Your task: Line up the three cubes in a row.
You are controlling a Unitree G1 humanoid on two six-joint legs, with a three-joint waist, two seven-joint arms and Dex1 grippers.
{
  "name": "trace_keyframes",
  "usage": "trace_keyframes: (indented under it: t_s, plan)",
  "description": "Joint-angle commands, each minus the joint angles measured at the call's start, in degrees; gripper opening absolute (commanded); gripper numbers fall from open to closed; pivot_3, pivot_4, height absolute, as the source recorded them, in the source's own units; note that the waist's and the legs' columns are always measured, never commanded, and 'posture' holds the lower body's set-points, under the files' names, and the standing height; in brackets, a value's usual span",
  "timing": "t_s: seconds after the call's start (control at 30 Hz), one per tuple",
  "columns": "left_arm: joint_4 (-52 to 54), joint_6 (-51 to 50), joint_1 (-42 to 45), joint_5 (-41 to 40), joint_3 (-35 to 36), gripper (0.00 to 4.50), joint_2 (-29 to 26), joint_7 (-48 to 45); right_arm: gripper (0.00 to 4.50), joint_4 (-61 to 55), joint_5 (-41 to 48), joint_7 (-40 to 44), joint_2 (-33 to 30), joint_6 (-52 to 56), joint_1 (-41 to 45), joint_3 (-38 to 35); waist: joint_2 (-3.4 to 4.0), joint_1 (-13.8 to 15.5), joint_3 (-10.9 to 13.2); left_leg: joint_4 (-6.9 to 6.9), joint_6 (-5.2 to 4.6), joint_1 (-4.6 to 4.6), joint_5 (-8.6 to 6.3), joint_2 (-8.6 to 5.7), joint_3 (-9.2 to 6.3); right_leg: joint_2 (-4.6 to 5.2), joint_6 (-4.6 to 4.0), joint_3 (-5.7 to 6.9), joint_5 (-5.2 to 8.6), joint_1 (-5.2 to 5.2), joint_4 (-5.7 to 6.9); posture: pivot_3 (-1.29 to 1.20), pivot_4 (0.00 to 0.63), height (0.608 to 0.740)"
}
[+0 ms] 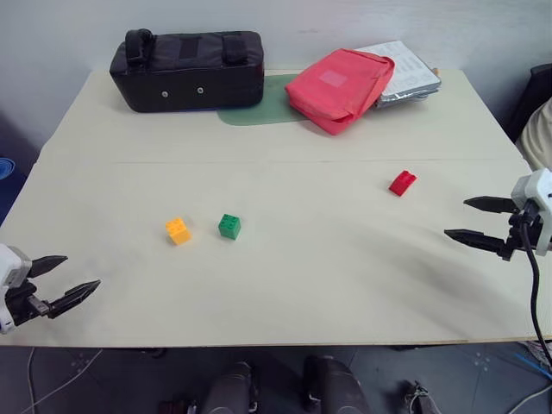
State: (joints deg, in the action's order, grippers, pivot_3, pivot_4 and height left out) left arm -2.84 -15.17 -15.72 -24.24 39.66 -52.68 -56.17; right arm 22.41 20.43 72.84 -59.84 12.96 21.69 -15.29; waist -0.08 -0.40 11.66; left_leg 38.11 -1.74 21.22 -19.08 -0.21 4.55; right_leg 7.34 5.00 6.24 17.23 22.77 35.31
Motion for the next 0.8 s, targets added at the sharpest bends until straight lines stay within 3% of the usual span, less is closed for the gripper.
trace_keyframes:
  t_s: [0.03,0.53,0.8]
  plan:
    - [-0.4,1.6,0.8,0.6,1.3,4.48,-0.6,0.4,4.50,-2.4,1.6,-0.7,0.1,0.6,-0.3,-2.2,0.00,0.0,0.0,0.00,0.00,0.00,0.00,0.00,0.00,0.00,0.00,0.00,0.00,0.00,0.00,0.00,0.150,0.740]
    - [-0.5,3.0,0.9,1.7,1.3,4.48,0.5,1.3,4.50,-3.5,0.7,-4.8,0.3,-1.4,-2.4,-2.3,0.00,0.0,0.0,0.00,-0.02,0.00,0.01,-0.01,0.00,0.00,0.00,0.00,0.00,0.00,0.01,0.00,0.150,0.740]
    - [5.9,-2.2,2.4,-3.3,-0.9,4.48,0.2,-1.8,4.50,-7.2,-2.4,-8.0,0.5,-1.3,1.5,2.1,0.00,0.0,0.0,0.00,-0.03,0.00,0.02,-0.01,0.01,-0.01,0.00,0.00,0.00,0.00,0.04,0.00,0.150,0.740]
